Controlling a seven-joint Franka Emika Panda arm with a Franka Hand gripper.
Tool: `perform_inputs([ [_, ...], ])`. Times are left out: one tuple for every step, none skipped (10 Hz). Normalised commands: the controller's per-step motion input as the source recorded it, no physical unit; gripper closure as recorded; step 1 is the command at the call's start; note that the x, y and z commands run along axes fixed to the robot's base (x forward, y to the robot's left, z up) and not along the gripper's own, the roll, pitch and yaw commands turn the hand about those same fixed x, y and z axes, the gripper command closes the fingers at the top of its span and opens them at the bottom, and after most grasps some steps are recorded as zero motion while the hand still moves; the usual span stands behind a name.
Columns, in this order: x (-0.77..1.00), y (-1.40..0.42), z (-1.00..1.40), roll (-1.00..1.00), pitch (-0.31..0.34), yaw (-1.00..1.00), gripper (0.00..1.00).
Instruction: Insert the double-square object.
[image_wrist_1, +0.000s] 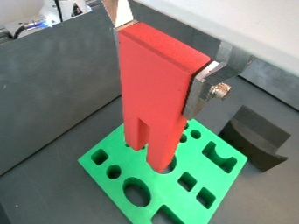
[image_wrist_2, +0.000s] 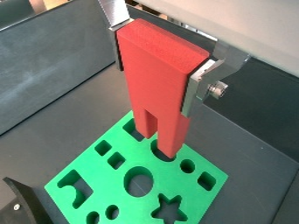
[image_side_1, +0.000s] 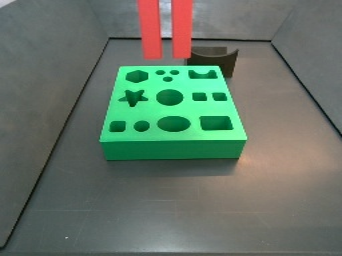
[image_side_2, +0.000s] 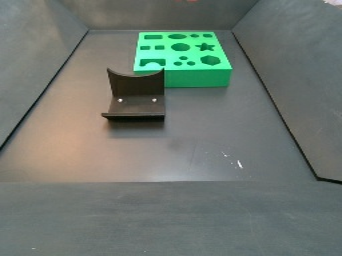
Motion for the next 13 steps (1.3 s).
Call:
perform_inputs([
  [1.0,0.3,-0.37,0.11,0.06,0.1,1.0],
  [1.0,0.35,-0.44,0.02,0.031,0.04,1.0],
  [1.0,0.35,-0.43,0.0,0.009,0.02,1.0],
  [1.0,0.35,-0.41,0.01,0.009,0.01,1.0],
  [1.0,0.25,-0.42,0.01,0.0,0.0,1.0],
  [1.0,0.19,-0.36,0.04,0.0,0.0,1.0],
  [0.91,0.0,-0.48,0.1,-0.137,0.0,1.0],
  [0.73,-0.03,-0.47,0.06,-0.283,0.0,1.0],
  [0.73,-0.05,-0.46,0.03,-0.307,-0.02,1.0],
  [0.84,0.0,-0.45,0.02,-0.233,0.0,1.0],
  [0.92,0.17,-0.31,0.03,-0.109,0.04,1.0],
  [0.89,0.19,-0.22,0.12,-0.019,0.13,1.0],
  [0.7,0.15,-0.19,0.23,0.0,0.3,1.0],
])
